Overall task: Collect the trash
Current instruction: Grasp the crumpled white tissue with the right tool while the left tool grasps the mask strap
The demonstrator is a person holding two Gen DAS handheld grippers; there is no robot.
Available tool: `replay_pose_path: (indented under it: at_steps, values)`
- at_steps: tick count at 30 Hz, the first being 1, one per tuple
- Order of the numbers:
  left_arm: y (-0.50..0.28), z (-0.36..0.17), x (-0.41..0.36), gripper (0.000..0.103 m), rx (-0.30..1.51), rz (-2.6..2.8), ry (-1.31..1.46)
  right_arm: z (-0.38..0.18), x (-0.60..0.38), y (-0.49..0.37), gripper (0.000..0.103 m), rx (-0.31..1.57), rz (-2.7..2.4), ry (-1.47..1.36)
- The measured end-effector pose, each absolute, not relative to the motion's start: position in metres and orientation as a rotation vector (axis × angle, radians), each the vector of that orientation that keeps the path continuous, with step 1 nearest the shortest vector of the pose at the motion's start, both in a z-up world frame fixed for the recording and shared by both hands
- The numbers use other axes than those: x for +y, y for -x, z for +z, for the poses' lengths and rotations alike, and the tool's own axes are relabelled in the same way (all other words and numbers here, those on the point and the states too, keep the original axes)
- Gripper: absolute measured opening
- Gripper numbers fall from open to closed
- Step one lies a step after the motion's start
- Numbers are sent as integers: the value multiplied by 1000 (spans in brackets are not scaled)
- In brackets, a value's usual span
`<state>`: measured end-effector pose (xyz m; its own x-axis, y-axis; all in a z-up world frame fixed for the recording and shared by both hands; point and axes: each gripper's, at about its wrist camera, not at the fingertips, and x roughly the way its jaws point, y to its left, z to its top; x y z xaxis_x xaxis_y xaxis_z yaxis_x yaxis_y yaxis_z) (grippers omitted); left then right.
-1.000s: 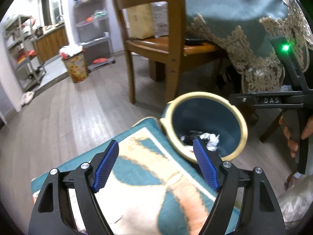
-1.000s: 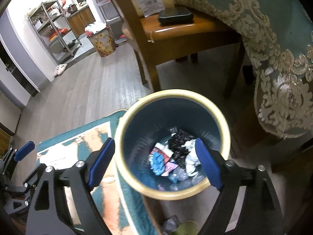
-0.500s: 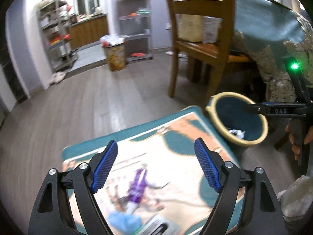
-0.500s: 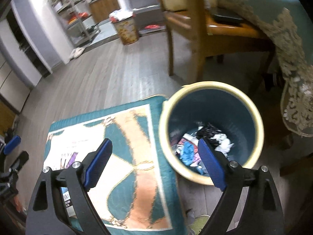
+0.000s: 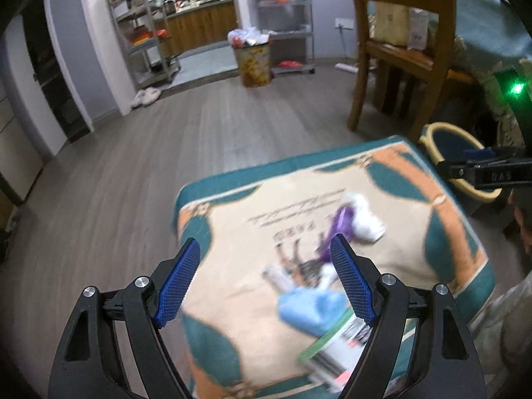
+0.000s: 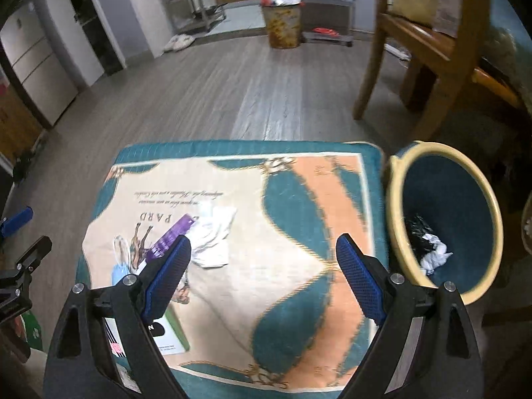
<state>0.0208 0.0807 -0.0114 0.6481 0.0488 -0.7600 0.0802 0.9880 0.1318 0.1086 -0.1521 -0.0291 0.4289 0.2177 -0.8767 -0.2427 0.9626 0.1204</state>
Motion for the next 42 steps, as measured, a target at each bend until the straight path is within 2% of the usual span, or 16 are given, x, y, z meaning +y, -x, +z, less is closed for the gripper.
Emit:
replay_pose_path:
  at_steps: [11, 16, 19, 21, 26, 28, 29, 30, 33, 35, 36, 42]
  values:
    - [-30, -56, 105, 81, 987, -64, -71, -71, -103, -121, 87, 1176, 289, 92]
    - [-40, -90, 103, 79, 1099, -92, -48, -100, -88, -128, 77, 1237, 303, 150]
    - [-47, -108, 100, 73, 1155, -98, -62, -119, -74, -129, 69, 1264, 349, 227]
    - [-50, -115, 99, 71, 1175, -101, -67, -128, -67, -131, 68, 1274, 373, 264]
    - [-62, -129, 91, 68, 1220, -137, -31, -148, -58, -134, 60, 1319, 422, 270]
    - [-67, -134, 91, 62, 1231, -150, 1, -152, -56, -134, 51, 1326, 435, 275]
    - [-67, -135, 91, 57, 1236, -152, 11, -152, -56, -134, 49, 1322, 438, 283]
    - [-69, -137, 91, 52, 1241, -153, 22, -152, -57, -135, 43, 1320, 446, 281]
    - [-75, -138, 93, 20, 1249, -160, 37, -150, -62, -137, 33, 1323, 465, 253]
    - [-77, -135, 94, 8, 1240, -157, 35, -146, -67, -140, 32, 1321, 458, 234]
    - [-78, -132, 94, 5, 1230, -158, 38, -144, -70, -142, 31, 1319, 455, 230]
    - [-80, -81, 99, 4, 1062, -143, 44, -116, -95, -156, 29, 1265, 417, 151]
